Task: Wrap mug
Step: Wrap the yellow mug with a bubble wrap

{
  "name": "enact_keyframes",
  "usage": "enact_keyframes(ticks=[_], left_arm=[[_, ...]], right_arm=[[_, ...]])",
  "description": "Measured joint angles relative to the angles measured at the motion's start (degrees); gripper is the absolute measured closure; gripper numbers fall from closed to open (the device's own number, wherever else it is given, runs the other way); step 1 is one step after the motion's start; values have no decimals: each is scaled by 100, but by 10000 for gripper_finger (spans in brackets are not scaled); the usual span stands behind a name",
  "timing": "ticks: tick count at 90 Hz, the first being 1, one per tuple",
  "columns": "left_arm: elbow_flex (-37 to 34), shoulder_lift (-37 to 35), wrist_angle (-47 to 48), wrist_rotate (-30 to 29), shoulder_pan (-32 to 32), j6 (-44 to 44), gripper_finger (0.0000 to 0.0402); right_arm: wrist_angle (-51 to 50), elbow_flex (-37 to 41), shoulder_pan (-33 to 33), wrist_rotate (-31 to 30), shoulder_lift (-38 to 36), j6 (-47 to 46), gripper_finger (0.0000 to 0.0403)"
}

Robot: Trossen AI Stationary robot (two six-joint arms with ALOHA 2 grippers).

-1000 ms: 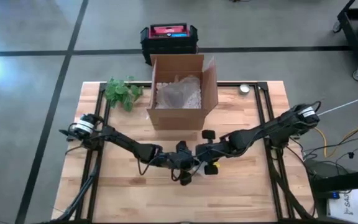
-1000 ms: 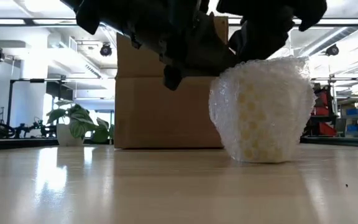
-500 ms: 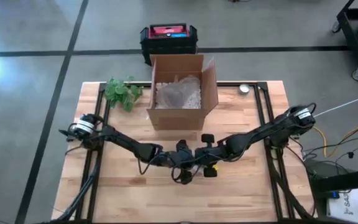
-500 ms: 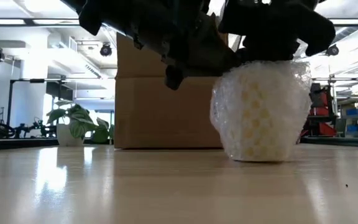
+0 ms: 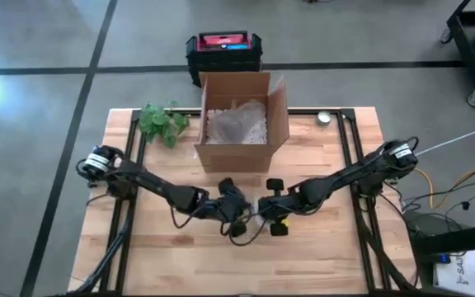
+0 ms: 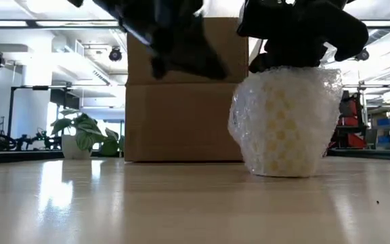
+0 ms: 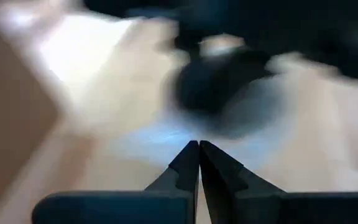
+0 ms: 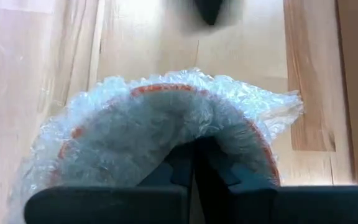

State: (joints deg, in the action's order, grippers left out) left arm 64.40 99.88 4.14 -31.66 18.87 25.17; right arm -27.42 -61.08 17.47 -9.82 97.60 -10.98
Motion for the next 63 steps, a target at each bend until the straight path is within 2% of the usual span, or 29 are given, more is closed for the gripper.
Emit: enact_keyframes(ticks=[8,25,32,46,63], left_arm=[[-13,115,-160,-78,0,76,402],[-12,659,-1192,392,-5,-295,402],[2,735,-1330,663,-20,-400,402],[17,782,-1424,733,-17,-413,402],[38,785,-1518,869,-20,-413,402]], right_arm=[[12,0,3,62,0,31,403],[140,11,11,104,7,52,403],[149,13,14,125,7,57,403],[129,-31,15,168,6,210,403],[-870,-546,17,252,-158,407,403]])
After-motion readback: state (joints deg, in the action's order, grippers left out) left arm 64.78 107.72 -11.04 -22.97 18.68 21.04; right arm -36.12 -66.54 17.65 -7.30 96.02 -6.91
